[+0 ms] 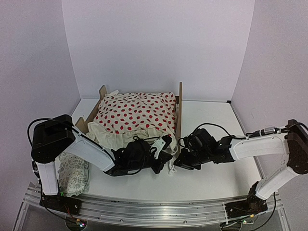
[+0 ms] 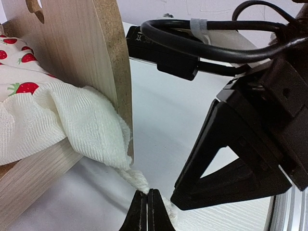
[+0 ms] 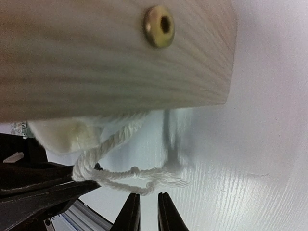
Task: Set up the pet bed
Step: Tie the right ropes of the mattress at the bed frame base.
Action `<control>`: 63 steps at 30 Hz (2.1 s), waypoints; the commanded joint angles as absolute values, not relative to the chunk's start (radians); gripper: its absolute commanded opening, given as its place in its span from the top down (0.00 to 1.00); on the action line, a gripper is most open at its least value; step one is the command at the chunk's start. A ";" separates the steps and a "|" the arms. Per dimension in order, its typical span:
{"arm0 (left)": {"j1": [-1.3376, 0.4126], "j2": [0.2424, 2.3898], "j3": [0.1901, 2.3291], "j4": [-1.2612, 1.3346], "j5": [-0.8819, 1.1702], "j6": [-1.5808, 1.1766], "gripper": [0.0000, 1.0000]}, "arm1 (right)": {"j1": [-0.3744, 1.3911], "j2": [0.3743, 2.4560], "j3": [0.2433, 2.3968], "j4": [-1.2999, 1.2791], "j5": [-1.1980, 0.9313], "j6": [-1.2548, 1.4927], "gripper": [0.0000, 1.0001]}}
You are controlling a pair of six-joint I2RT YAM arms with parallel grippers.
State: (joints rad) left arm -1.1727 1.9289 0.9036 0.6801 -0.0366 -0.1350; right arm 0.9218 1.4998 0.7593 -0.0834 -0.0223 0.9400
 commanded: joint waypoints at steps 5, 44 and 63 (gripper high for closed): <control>-1.192 1.828 0.862 0.708 -0.004 -0.161 1.00 | 0.926 1.531 0.819 -0.058 0.033 0.932 0.84; -1.192 1.857 0.931 0.641 -0.013 -0.162 1.00 | 0.941 1.486 0.827 -0.097 -0.094 0.732 0.70; -1.192 1.854 0.939 0.621 -0.014 -0.177 1.00 | 0.941 1.510 0.827 -0.078 -0.037 0.658 0.96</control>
State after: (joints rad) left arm -1.1858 1.8751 0.9028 0.6184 -0.0257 -0.1609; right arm 0.9348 1.5084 0.7967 -0.1139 -0.0504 0.6930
